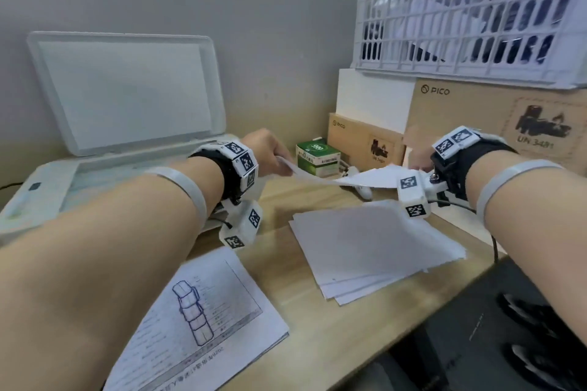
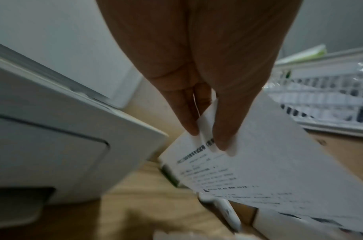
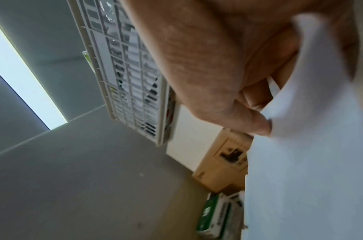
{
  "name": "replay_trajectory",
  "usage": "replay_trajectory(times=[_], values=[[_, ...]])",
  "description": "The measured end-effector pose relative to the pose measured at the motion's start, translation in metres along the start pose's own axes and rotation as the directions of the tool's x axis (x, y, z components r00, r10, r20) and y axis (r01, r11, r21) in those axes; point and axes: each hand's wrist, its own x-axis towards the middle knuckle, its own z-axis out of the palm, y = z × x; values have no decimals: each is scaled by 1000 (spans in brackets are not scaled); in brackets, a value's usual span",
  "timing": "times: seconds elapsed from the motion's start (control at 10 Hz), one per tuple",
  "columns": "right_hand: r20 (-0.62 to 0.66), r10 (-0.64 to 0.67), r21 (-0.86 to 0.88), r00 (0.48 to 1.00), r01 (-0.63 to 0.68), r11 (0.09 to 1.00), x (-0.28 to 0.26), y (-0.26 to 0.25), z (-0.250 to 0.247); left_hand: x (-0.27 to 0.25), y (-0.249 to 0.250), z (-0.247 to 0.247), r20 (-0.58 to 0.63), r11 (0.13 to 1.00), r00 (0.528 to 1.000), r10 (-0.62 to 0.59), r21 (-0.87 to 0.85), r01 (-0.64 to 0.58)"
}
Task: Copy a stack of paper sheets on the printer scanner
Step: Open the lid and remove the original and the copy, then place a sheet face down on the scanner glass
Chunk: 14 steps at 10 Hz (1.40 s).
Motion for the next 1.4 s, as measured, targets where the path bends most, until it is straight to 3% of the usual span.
replay_trajectory(times=[0.1,0.2,0.3,0.4,0.5,0.6,0.7,0.8,0.9,1.0,1.1,1.2,1.3,1.4], values=[[37,132,-18,991,-131,991,-21,27,8,9,24,36,120,997,991,64,27,-67],[159,106,-276,982,-59,959,2,60,13,16,32,57,315,997,949,32,63,-55],[116,124,-367,985,-74,927,-3,64,24,9,37,73,505,989,863,-16,135,-60],[94,131,-414,987,-81,907,-11,67,39,-2,33,90,574,1000,819,-24,17,17],[53,105,-324,993,-82,942,-15,57,49,-10,27,101,652,973,757,-43,-143,179],[10,61,-199,998,-58,978,-12,37,57,-16,25,98,650,932,754,-93,-210,295],[7,-11,99,1000,10,995,-7,1,63,-20,13,88,550,920,819,-162,-216,327],[292,-154,242,944,83,967,-17,-47,84,-31,-12,73,465,930,849,-252,-126,345],[502,-369,236,782,287,928,-28,-91,114,-55,-46,51,429,942,848,-310,15,336],[606,-428,209,670,385,899,-42,-127,143,-88,-79,29,374,919,840,-394,185,349],[603,-444,97,662,492,865,-48,-155,164,-122,-113,15,348,848,782,-517,334,412],[553,-498,7,668,594,804,-66,-174,173,-155,-146,7,298,762,706,-642,351,544],[510,-511,-73,693,626,776,-73,-189,181,-180,-164,8,254,726,686,-682,348,593],[511,-534,-85,673,658,748,-79,-205,198,-195,-174,13,208,726,700,-683,304,617]])
